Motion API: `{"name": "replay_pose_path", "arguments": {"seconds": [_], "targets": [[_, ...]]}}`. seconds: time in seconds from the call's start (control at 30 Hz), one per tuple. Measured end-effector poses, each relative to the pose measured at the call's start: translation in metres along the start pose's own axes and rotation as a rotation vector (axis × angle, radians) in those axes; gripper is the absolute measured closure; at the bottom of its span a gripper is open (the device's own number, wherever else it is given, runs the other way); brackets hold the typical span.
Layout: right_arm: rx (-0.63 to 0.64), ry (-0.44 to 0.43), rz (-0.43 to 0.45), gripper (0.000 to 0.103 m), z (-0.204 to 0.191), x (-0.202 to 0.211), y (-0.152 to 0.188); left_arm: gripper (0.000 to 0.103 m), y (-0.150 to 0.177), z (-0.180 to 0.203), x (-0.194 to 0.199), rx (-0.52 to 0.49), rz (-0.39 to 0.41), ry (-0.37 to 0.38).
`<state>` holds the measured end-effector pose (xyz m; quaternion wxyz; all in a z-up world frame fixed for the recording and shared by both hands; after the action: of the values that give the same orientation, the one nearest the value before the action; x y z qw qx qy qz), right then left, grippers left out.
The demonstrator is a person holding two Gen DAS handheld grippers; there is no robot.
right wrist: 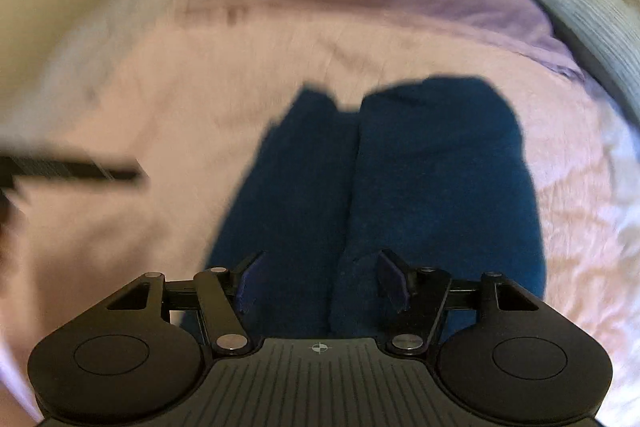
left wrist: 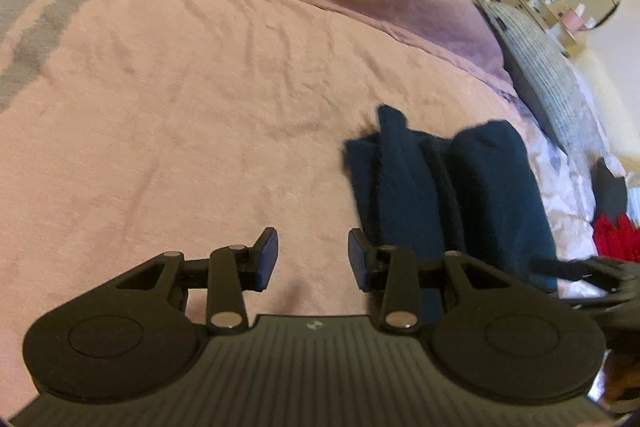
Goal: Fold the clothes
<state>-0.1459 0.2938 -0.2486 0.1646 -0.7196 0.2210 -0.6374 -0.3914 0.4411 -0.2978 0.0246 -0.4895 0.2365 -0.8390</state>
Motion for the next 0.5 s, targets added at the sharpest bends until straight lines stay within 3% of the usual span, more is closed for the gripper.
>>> {"name": "replay_pose_path", "arguments": {"seconds": [0.07,0.13,0.23,0.3,0.5], "targets": [[-0.08,-0.002,0.057,0.038,0.029,0.021,-0.005,0.069,0.004,0.014,-0.007,0.014,-0.009,0.042],[-0.182,0.076,0.078,0.038,0.07,0.03,-0.004,0.067,0.01,0.031,-0.015,0.043,-0.021,0.101],[-0.424,0.135,0.048,0.039,0.145,0.024,0.01,0.063,0.021,0.055,-0.035,0.105,-0.067,0.193],[-0.59,0.119,0.02,0.039,0.189,0.014,0.024,0.062,0.03,0.066,-0.051,0.155,-0.091,0.236],[-0.86,0.011,-0.039,0.039,0.256,-0.004,0.063,0.059,0.045,0.073,-0.083,0.318,-0.089,0.315]]}}
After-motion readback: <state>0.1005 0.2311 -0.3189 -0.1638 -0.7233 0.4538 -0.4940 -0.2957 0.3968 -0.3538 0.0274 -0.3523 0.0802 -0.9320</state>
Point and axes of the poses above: each gripper's, at about its wrist camera, not at the fingertips, and x roughly against the way its jaws point, z to its right, y to its underside, the point moved 1 cm from there along -x, roughly the way its jaws point, and after that the axes turned 3 degrees about x, right-handed, at the moved point
